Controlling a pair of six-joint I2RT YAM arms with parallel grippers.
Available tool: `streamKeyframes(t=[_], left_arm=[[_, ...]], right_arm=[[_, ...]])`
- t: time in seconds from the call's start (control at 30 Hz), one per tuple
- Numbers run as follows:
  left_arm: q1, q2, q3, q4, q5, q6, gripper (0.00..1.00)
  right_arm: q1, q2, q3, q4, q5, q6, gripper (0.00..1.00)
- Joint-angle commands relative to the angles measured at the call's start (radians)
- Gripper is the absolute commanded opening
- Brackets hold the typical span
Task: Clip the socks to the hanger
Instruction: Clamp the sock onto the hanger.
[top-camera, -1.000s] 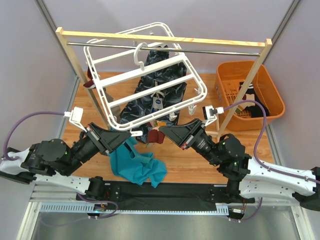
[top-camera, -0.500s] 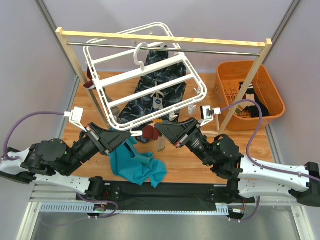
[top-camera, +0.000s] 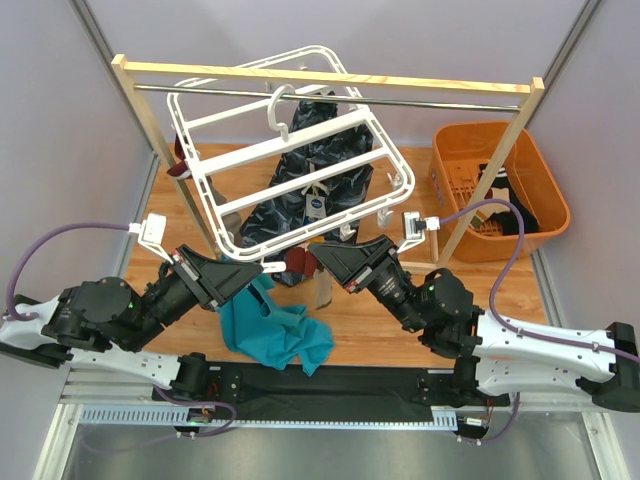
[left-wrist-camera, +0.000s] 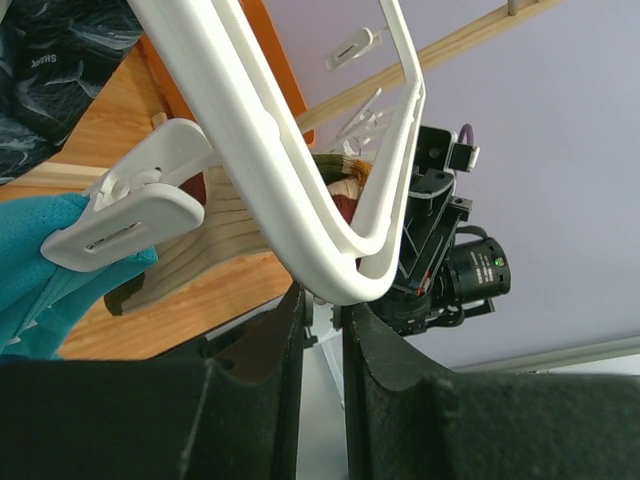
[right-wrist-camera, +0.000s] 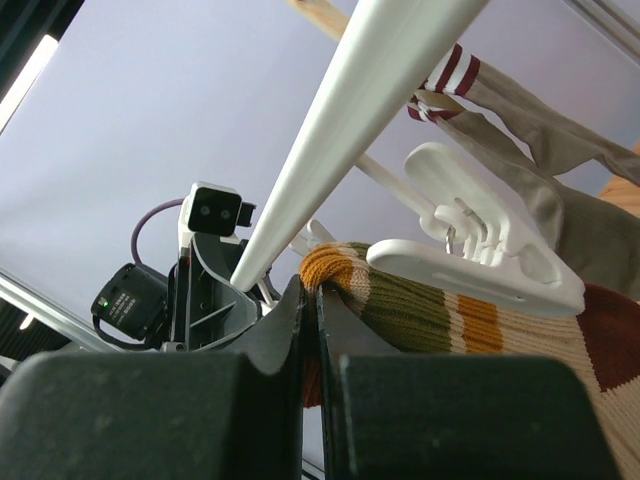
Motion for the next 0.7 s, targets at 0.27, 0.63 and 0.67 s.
streamKeyframes(t=[0.27, 0.63, 0.67], left_arm=[[-0.002, 0.006, -0.010, -0.028, 0.056, -0.001, 0.00], [-0.002, 0.004, -0.013, -0.022, 0.059, -0.001, 0.00], [-0.002, 0.004, -0.013, -0.022, 0.061, -0.003, 0.00]], right_arm=[[0.006, 0.031, 0.059, 0.067, 0.032, -0.022, 0.00], [0.006, 0.037, 0.056, 0.096, -0.011, 0.027, 0.00], [0.006, 0.033, 0.058, 0.091, -0.014, 0.033, 0.00]])
